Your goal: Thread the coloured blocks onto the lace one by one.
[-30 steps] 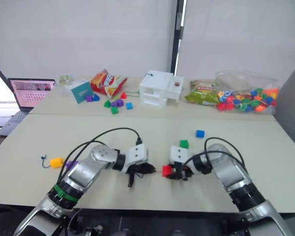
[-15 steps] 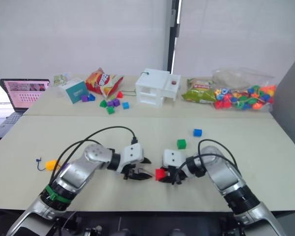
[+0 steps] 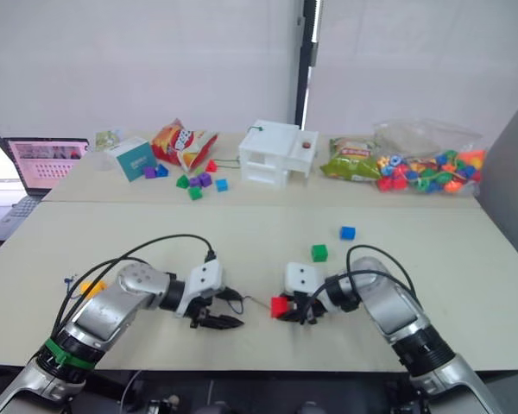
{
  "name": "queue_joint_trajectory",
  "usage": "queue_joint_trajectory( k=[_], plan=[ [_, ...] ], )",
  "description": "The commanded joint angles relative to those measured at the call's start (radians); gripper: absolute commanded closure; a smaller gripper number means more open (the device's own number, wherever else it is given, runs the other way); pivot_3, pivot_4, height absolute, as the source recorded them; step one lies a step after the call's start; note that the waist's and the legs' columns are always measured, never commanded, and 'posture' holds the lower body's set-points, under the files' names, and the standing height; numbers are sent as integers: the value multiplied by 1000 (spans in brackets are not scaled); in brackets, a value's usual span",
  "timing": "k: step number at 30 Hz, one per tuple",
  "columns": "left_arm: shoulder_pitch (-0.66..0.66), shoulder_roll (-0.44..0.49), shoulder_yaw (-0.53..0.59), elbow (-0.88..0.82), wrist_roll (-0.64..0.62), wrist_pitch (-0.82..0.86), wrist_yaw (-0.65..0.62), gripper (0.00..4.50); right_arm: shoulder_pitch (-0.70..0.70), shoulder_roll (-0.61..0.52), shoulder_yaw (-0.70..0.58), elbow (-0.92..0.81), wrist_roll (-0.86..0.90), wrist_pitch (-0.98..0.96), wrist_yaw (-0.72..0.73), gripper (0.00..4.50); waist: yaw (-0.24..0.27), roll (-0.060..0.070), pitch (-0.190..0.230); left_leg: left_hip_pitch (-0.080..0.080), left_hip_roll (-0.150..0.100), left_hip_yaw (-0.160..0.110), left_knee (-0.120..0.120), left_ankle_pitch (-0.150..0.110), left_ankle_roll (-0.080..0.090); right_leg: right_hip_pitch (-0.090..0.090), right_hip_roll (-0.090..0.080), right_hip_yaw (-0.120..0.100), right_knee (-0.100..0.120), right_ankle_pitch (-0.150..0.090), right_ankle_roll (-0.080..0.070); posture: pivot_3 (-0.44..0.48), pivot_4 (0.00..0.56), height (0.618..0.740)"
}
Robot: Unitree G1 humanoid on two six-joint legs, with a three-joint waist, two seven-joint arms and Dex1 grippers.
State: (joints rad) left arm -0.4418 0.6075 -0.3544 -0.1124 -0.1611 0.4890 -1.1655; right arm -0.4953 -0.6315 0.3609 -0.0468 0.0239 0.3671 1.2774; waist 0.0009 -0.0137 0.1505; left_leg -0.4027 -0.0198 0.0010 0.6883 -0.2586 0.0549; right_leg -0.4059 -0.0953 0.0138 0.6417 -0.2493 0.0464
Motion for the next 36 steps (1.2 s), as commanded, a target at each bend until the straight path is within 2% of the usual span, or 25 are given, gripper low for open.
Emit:
queue_joint_trajectory(
  k=[1,7,8,16,22,28,30,33,36],
  plan=[
    [-5,-28,-7,27,15,-49,30,2394,5,-2,16,-11,7,11,0,3336,1,0,0,0,0,0,0,0,0,0,0,0,0,0,0,0,150,740],
    [-5,-52,0,46,2,-56,36,4380,8,-5,17,-17,7,15,-2,3336,1,0,0,0,0,0,0,0,0,0,0,0,0,0,0,0,150,740],
    [-4,-54,0,45,-1,-59,35,4446,9,-5,17,-18,8,16,-3,3336,1,0,0,0,0,0,0,0,0,0,0,0,0,0,0,0,150,740],
    [-8,-51,1,15,-17,-63,9,4446,15,-7,17,-21,7,22,-10,3336,1,0,0,0,0,0,0,0,0,0,0,0,0,0,0,0,150,740],
    [-39,-14,59,9,-65,-39,-28,4446,14,-4,17,-20,8,23,-18,3336,1,0,0,0,0,0,0,0,0,0,0,0,0,0,0,0,150,740],
    [-40,10,53,-7,-93,-22,-72,2636,12,4,20,-14,2,24,-30,3336,0,0,0,0,0,0,0,0,0,0,0,0,0,0,0,0,150,740],
    [-56,10,53,4,-93,-27,-81,2636,13,5,21,-15,2,26,-33,3336,0,0,0,0,0,0,0,0,0,0,0,0,0,0,0,0,150,740],
    [-103,-11,24,103,-18,-148,-67,2636,13,5,20,-17,2,29,-36,3336,1,0,0,0,0,0,0,0,0,0,0,0,0,0,0,0,150,740],
    [-141,-41,6,188,-1,-209,-85,2636,14,6,22,-22,2,35,-38,3336,3,0,0,1,0,0,0,0,0,1,0,0,0,0,0,0,150,740]
  ],
)
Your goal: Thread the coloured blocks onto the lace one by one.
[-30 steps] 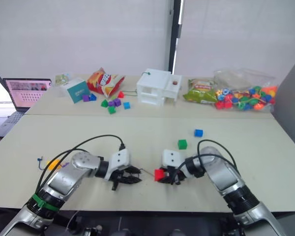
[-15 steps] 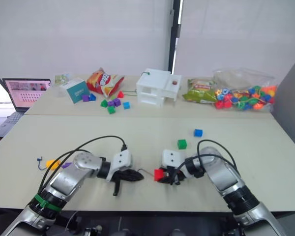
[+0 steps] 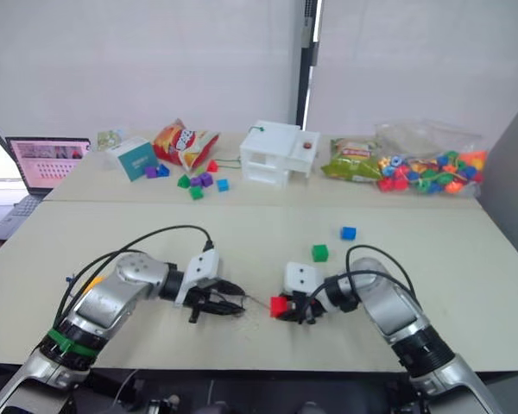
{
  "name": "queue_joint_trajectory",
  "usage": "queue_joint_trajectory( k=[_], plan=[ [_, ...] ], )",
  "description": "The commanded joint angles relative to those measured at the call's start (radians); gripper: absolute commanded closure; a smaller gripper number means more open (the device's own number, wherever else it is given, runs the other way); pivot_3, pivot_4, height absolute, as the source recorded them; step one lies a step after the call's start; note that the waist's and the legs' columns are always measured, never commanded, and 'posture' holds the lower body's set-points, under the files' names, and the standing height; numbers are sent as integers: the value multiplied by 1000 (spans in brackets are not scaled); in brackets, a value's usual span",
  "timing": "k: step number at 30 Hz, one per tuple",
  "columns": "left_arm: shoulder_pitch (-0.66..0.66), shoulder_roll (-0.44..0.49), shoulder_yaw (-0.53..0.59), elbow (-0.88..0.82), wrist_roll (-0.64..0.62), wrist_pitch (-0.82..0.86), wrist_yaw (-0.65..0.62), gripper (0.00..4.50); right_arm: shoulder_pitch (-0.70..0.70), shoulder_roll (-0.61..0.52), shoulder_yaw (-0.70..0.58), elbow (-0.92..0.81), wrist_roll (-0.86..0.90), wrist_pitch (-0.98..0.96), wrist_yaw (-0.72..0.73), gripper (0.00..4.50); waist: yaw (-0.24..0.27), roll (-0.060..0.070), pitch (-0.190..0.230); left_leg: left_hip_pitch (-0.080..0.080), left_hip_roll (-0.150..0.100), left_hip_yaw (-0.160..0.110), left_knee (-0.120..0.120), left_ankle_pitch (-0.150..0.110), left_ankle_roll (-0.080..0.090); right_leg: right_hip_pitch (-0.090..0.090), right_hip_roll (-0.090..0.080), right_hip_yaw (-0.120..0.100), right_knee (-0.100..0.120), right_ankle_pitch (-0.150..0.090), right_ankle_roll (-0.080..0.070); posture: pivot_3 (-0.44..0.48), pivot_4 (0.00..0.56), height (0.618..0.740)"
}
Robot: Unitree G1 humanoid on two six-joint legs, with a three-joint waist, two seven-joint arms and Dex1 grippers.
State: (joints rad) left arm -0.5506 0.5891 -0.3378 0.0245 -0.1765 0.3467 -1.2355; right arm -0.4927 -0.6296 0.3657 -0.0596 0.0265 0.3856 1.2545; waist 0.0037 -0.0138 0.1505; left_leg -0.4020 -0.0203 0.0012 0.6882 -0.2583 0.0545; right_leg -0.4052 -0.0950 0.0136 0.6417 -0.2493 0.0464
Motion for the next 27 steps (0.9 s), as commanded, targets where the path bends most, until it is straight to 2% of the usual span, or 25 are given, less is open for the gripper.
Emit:
queue_joint_trajectory(
  k=[1,7,12,21,27],
  plan=[
    [-48,-38,-14,90,21,-98,-22,2636,13,3,17,-14,0,20,-16,3336,0,0,0,0,0,0,0,0,0,0,0,0,0,0,0,0,150,740],
    [-102,-66,-42,261,63,-227,-85,2636,23,-2,16,-39,6,40,-24,3336,-3,0,0,-1,0,0,0,0,0,-1,1,0,0,0,0,0,150,740],
    [-118,-96,-51,345,92,-283,-91,2636,32,-10,12,-53,13,52,-33,3336,-1,0,0,-1,0,0,0,0,0,-1,1,0,0,0,0,0,150,740],
    [-110,-140,-51,350,105,-285,-92,2636,35,-22,10,-62,21,61,-41,3336,0,0,0,-1,0,0,0,0,0,0,1,0,0,0,0,0,150,740],
    [-106,-136,-48,339,107,-283,-97,4404,30,-24,11,-58,24,60,-42,3336,0,0,0,-1,0,0,0,0,0,0,1,0,0,0,0,0,150,740]
  ],
)
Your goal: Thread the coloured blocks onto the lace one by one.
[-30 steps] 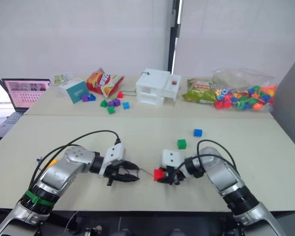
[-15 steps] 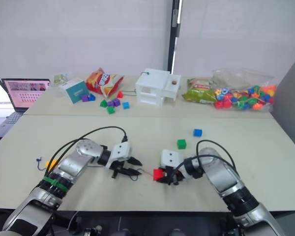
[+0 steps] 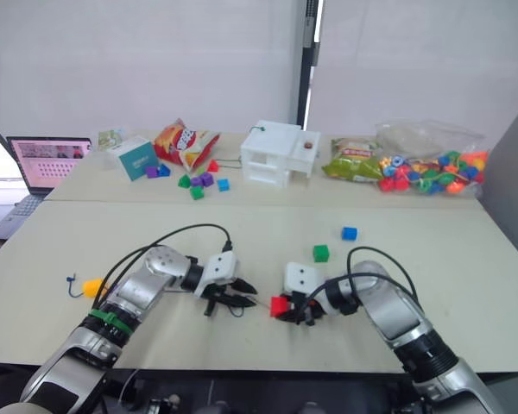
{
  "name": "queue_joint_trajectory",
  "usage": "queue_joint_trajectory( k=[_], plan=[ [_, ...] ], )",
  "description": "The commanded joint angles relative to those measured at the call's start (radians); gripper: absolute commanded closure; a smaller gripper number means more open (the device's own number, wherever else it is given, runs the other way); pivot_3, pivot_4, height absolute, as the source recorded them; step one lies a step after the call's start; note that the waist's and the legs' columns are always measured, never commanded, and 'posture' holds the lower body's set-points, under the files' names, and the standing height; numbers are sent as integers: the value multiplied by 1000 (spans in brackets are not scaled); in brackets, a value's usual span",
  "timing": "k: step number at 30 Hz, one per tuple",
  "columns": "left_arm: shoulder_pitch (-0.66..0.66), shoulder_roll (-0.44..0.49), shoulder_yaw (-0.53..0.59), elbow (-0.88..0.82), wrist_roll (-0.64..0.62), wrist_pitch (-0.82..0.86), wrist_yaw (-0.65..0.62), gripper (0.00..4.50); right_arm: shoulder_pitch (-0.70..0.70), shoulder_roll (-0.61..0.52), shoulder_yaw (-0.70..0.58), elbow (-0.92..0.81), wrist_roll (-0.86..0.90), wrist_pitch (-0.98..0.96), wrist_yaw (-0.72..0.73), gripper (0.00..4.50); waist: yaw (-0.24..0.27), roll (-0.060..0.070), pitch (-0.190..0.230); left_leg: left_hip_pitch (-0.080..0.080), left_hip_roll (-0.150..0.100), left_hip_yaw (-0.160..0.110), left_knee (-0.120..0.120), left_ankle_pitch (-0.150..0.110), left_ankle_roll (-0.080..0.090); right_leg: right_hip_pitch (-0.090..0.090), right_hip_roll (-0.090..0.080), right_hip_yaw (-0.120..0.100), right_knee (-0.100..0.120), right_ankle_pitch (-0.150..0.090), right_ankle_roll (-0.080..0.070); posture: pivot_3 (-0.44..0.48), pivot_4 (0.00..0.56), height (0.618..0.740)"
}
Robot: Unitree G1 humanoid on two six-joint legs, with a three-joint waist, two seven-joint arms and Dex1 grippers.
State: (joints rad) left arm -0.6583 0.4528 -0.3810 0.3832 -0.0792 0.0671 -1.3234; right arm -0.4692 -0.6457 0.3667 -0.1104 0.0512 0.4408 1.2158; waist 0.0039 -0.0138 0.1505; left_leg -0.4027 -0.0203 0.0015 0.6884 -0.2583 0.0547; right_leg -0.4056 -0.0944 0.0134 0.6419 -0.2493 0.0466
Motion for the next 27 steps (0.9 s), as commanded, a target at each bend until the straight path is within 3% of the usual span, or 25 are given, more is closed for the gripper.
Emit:
queue_joint_trajectory(
  k=[1,15,23,27],
  plan=[
    [4,2,-4,-25,9,-2,-11,4461,7,-8,10,-9,0,6,-4,3336,1,0,0,0,0,0,0,0,0,0,0,0,0,0,0,0,150,740],
    [-1,18,-2,-166,-5,91,-21,4461,8,-13,16,-11,5,6,-10,3336,2,0,0,-1,0,0,0,0,0,0,0,0,0,0,0,0,150,740],
    [9,0,-11,-399,-52,354,23,4461,8,-16,23,-9,1,15,-12,3336,2,0,0,-1,0,0,0,0,0,-1,0,0,0,0,0,0,150,740],
    [34,-17,-24,-441,-42,399,59,4461,10,-19,25,-14,3,19,-15,3336,3,0,0,-1,0,0,0,0,0,-1,0,0,0,0,0,0,150,740]
  ],
)
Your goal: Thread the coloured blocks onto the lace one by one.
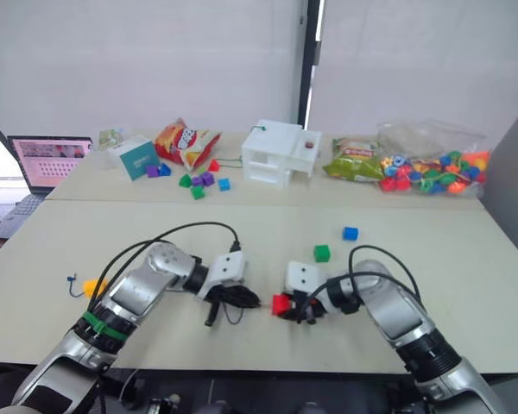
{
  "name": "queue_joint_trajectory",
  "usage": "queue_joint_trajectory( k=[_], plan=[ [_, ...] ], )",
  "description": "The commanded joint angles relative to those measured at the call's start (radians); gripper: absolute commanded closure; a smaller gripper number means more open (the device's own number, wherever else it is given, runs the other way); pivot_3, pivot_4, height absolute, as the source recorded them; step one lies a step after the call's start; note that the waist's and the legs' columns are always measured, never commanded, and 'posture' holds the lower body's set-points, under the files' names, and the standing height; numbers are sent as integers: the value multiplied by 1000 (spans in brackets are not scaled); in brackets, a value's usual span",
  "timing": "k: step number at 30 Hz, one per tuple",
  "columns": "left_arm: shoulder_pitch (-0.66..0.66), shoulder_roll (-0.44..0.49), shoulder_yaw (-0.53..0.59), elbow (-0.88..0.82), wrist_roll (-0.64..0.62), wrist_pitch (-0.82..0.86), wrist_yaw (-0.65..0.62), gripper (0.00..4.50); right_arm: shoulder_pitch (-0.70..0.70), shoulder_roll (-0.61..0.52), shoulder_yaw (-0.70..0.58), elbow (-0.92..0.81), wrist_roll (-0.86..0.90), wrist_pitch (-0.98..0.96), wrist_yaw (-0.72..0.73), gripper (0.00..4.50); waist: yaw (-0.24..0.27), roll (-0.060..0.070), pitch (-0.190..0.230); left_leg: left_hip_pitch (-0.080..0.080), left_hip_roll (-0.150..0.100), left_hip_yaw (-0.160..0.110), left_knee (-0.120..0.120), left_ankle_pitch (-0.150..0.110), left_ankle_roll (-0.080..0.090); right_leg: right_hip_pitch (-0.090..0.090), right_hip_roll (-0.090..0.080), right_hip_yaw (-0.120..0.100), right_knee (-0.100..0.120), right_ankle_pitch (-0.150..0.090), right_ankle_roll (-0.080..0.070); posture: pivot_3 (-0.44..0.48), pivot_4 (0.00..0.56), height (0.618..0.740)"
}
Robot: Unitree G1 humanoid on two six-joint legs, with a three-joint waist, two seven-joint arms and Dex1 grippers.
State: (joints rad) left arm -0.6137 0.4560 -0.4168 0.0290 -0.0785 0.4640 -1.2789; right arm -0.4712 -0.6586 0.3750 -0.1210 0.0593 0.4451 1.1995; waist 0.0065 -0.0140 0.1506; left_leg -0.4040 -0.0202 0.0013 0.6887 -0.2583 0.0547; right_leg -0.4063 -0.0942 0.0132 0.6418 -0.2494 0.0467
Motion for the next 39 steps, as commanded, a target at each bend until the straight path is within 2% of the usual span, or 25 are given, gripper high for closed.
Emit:
queue_joint_trajectory(
  k=[1,8,11,16,19,23,27,30,34,35,37,39],
  plan=[
    [-5,-31,8,-86,-35,-2,32,4461,12,-6,18,-3,-4,16,1,3336,0,0,0,0,0,0,0,0,0,0,0,0,0,0,0,0,150,740],
    [5,-94,18,-40,-27,-76,116,4461,13,-7,22,-8,-4,22,-3,3336,7,0,0,0,0,0,1,0,0,0,-1,0,0,0,0,0,150,740],
    [21,-70,48,-63,-85,-55,66,3498,15,-8,23,-10,-4,24,-5,3336,5,0,0,0,0,0,2,0,0,0,-1,0,0,0,0,0,150,740],
    [41,-12,77,-86,-105,-40,55,1851,20,-10,23,-8,-7,22,-8,3336,4,0,0,0,0,0,1,0,0,1,-1,0,0,0,0,0,150,740],
    [76,38,93,-111,-129,-23,46,1851,22,-11,23,-10,-6,23,-11,3336,-2,0,0,1,1,0,0,0,0,0,0,0,0,0,0,0,150,740],
    [133,88,99,-93,-96,-71,78,1851,19,-11,21,-6,-5,23,-12,3336,-2,0,0,2,0,0,0,0,0,1,0,0,0,0,0,0,150,740],
    [164,84,105,-108,-103,-56,117,1851,19,-13,20,-5,-4,22,-8,3336,2,0,0,2,0,0,0,0,0,1,-1,0,0,0,0,0,150,740],
    [193,98,68,-81,-59,-79,132,1851,12,-11,20,-3,-3,23,-7,3336,2,0,0,2,0,0,0,0,0,1,-1,0,0,0,0,0,150,740],
    [201,72,60,-53,-59,-83,151,1851,8,-11,21,-1,-4,22,-6,3336,3,0,0,3,0,0,-1,0,0,1,-1,0,0,0,0,0,150,740],
    [202,69,56,-55,-61,-86,146,2395,7,-12,20,-1,-3,22,-5,3336,4,0,0,3,0,0,-1,0,0,2,-1,0,0,0,0,0,150,740],
    [201,63,48,-60,-63,-92,141,2888,6,-13,20,-1,-4,21,-4,3336,4,0,0,3,0,0,-1,0,0,2,-1,0,0,0,0,0,150,740],
    [197,57,42,-59,-58,-105,142,3649,6,-15,19,0,-4,20,-3,3336,4,0,0,3,0,0,-1,0,0,2,-1,0,0,0,0,0,150,740]
  ],
)
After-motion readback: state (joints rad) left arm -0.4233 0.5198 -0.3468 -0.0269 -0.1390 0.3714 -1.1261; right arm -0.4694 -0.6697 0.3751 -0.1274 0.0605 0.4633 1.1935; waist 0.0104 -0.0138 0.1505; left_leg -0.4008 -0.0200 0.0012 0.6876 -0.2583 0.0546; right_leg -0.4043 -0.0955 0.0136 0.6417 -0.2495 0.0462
